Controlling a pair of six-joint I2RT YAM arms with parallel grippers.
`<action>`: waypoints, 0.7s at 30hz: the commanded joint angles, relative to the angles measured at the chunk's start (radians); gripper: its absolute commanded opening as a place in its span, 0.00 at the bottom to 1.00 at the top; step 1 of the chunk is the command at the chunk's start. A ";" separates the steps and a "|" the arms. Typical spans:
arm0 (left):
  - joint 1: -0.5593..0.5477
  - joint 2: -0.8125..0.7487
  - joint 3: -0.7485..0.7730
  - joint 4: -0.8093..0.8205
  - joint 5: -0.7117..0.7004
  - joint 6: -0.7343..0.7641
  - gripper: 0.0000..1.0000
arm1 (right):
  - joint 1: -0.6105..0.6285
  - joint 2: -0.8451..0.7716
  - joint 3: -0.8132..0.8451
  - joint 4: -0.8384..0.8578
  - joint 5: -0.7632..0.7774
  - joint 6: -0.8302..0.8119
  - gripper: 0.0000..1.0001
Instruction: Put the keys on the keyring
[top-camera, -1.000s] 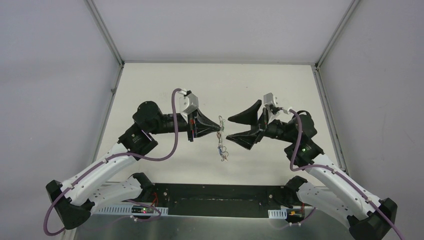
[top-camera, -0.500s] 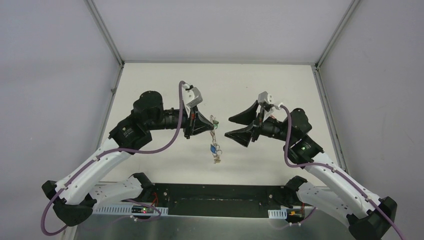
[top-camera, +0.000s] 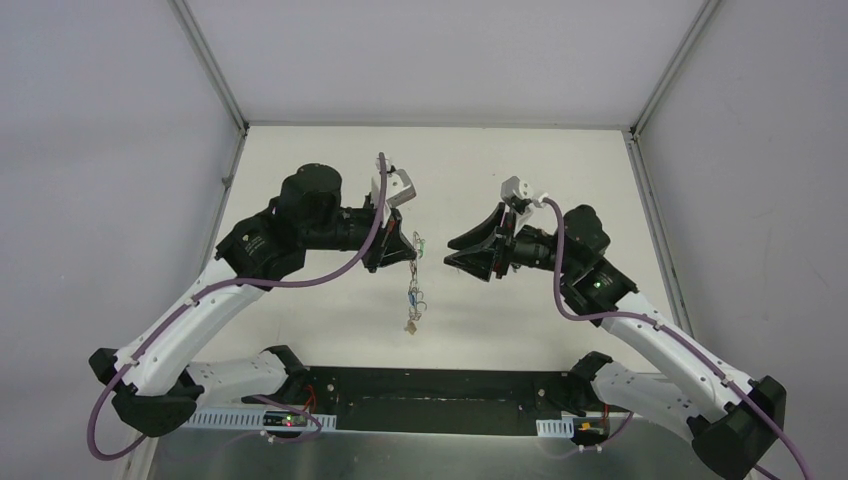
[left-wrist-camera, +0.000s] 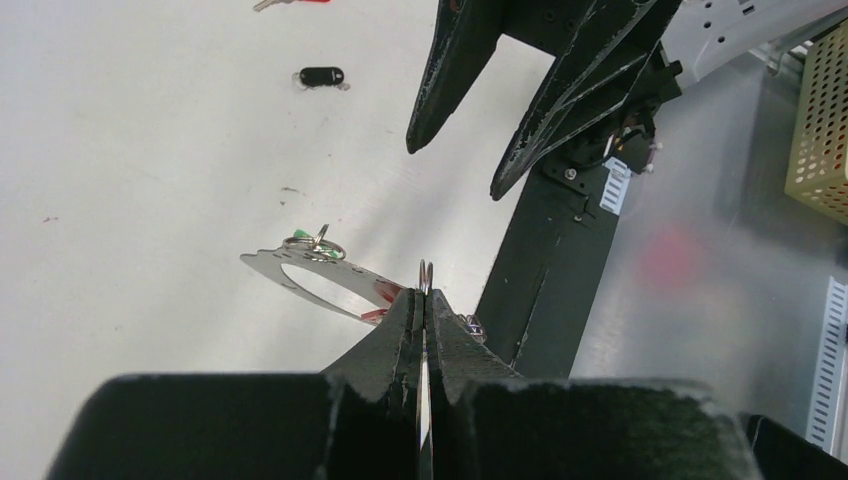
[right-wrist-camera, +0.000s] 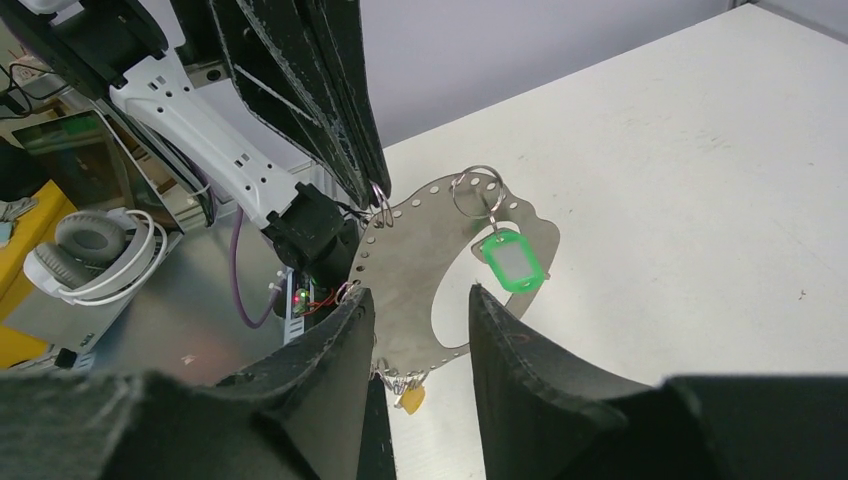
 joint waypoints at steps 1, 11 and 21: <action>-0.004 0.012 0.096 -0.076 -0.062 0.022 0.00 | 0.005 0.023 0.066 -0.011 -0.027 0.012 0.42; -0.006 0.119 0.221 -0.285 -0.226 -0.055 0.00 | 0.061 0.108 0.138 -0.165 0.012 -0.023 0.51; -0.010 0.302 0.380 -0.523 -0.401 -0.243 0.00 | 0.140 0.184 0.156 -0.235 0.124 -0.042 0.58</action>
